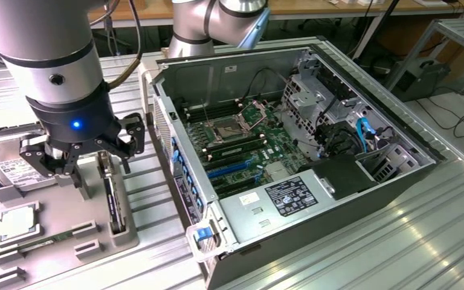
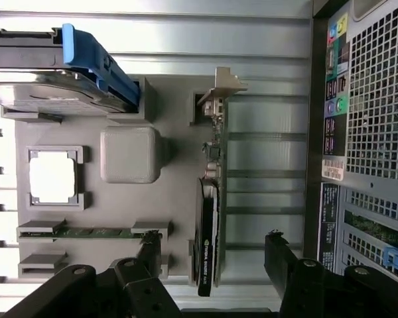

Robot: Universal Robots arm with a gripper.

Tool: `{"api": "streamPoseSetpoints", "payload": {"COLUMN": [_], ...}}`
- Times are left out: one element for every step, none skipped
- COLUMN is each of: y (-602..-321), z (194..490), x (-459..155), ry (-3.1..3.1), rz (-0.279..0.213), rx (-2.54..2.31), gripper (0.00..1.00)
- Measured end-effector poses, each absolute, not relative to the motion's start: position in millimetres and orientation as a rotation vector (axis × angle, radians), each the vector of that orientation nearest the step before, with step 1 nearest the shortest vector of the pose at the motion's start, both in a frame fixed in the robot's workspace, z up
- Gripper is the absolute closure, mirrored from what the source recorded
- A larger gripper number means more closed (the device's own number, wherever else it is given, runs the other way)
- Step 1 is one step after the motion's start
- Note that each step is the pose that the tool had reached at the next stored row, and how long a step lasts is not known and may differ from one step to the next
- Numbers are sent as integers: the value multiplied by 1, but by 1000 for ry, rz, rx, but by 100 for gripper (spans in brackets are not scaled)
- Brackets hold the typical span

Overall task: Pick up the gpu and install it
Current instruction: 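Pick up the gpu and move the gpu toward the slot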

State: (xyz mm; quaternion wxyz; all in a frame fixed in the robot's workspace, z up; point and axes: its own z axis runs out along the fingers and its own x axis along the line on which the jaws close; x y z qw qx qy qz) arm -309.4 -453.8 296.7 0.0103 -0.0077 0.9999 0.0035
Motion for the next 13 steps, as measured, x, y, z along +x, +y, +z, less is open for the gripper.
{"api": "streamPoseSetpoints", "payload": {"y": [-454, -454, -454, -454, -454, -454, -454, -454, -454, -454, -454, -453, -453], "z": [295, 292, 290, 287, 285, 284, 282, 280, 278, 276, 275, 273, 271], "x": [-309, -309, -309, -309, -309, -309, -309, -309, -309, -309, -309, -309, -309], "ry": [3121, 3121, 3121, 3121, 3121, 3121, 3121, 3121, 3122, 3122, 3123, 3124, 3124], "rz": [11, 11, 11, 11, 11, 11, 11, 11, 11, 11, 11, 11, 11], "rx": [-24, -24, -23, -23, -22, -22, -22, -19, -16, -13, -10, -8, -6], "gripper": [26, 26, 26, 26, 26, 26, 26, 26, 26, 26, 26, 26, 26]}}
